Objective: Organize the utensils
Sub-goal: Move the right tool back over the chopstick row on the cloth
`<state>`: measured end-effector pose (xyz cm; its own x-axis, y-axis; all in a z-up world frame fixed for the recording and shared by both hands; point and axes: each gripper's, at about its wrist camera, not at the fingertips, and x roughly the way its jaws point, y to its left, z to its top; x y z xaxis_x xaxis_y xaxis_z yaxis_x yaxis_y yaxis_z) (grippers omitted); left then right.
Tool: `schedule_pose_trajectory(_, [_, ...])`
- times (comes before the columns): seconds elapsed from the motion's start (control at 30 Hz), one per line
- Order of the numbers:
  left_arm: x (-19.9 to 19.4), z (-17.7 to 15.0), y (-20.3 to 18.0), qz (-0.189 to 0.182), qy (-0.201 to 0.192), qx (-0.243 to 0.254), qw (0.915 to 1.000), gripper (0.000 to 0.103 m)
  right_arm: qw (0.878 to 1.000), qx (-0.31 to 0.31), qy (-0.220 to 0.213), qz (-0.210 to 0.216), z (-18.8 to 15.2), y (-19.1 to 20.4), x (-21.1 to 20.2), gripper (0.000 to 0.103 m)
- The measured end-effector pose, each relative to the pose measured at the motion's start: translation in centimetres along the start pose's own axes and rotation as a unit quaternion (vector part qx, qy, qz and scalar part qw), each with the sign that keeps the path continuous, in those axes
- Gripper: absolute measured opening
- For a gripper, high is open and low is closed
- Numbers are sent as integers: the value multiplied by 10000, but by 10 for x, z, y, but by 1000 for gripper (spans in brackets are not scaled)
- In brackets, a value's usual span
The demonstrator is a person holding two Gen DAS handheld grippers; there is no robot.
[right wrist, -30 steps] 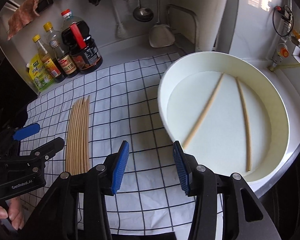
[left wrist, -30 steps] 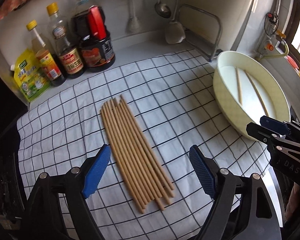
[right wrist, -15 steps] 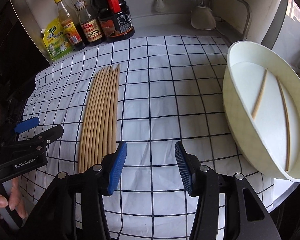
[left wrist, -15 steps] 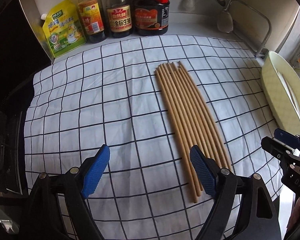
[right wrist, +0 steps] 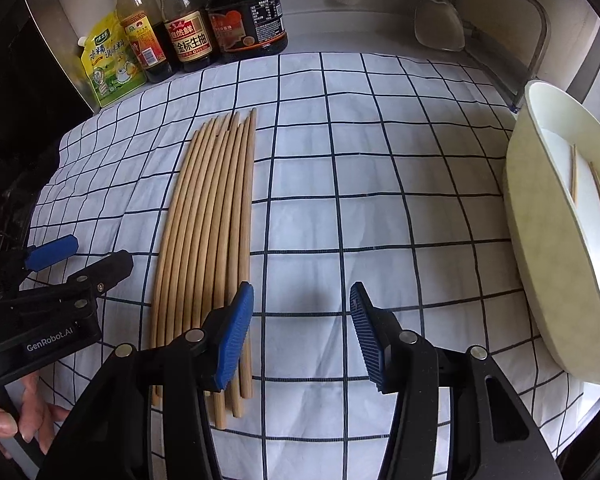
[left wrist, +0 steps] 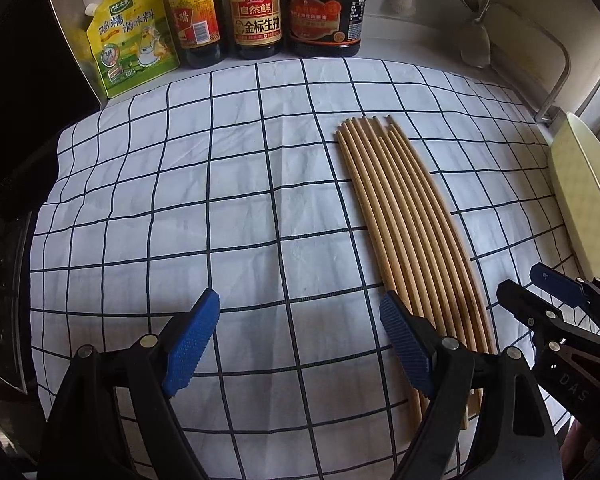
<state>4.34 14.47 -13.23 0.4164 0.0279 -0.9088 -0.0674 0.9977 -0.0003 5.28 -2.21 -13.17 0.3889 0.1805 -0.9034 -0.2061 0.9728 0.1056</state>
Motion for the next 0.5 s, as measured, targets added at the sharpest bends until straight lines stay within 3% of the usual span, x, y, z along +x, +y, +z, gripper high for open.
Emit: schedule_pose_trajectory(0.5, [12,1,2,-92,106,-165,9998,81,9993,-361,-25,-127,12,15,17,49])
